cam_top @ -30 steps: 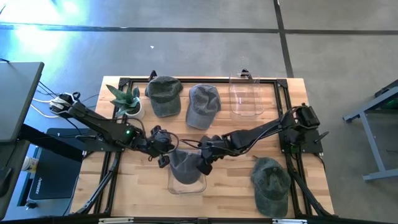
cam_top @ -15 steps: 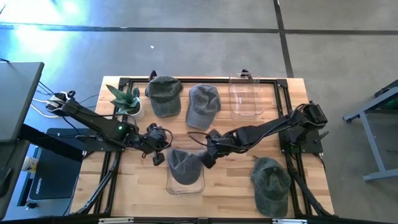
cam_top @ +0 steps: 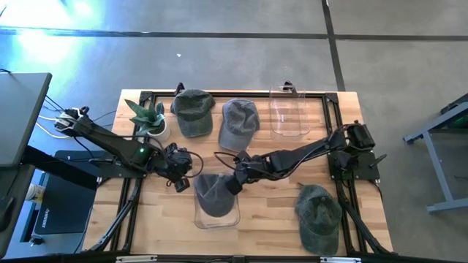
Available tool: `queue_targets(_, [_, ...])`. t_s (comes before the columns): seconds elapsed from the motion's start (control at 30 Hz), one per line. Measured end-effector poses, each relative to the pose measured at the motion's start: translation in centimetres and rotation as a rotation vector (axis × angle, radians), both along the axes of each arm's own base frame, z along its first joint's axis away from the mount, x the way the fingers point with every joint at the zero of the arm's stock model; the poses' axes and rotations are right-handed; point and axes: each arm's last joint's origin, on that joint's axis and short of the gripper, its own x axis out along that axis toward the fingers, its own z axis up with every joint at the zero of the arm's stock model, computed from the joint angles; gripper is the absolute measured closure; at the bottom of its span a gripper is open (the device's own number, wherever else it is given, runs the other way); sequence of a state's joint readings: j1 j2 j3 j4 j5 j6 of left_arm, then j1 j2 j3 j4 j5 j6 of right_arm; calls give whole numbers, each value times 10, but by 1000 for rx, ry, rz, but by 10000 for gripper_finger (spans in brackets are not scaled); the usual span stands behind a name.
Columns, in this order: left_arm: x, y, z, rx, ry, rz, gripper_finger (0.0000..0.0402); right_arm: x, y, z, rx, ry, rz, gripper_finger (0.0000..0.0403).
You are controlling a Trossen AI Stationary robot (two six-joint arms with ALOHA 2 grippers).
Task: Pick & Place hat
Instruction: Put the bottom gray cap into the bottom transparent bin
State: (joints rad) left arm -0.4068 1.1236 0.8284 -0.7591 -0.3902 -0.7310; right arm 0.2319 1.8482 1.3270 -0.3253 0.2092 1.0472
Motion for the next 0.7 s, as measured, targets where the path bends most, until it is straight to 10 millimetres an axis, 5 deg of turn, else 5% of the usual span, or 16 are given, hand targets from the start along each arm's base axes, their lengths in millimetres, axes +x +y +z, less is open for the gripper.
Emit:
queue_targets(0.3, [6, 0, -1, 67, -32, 18, 392, 7, -5, -18, 4, 43, 4, 402])
queue_targets(0.7, [-1, 3, 46, -34, -259, 18, 392, -24, -10, 23, 55, 96, -21, 399])
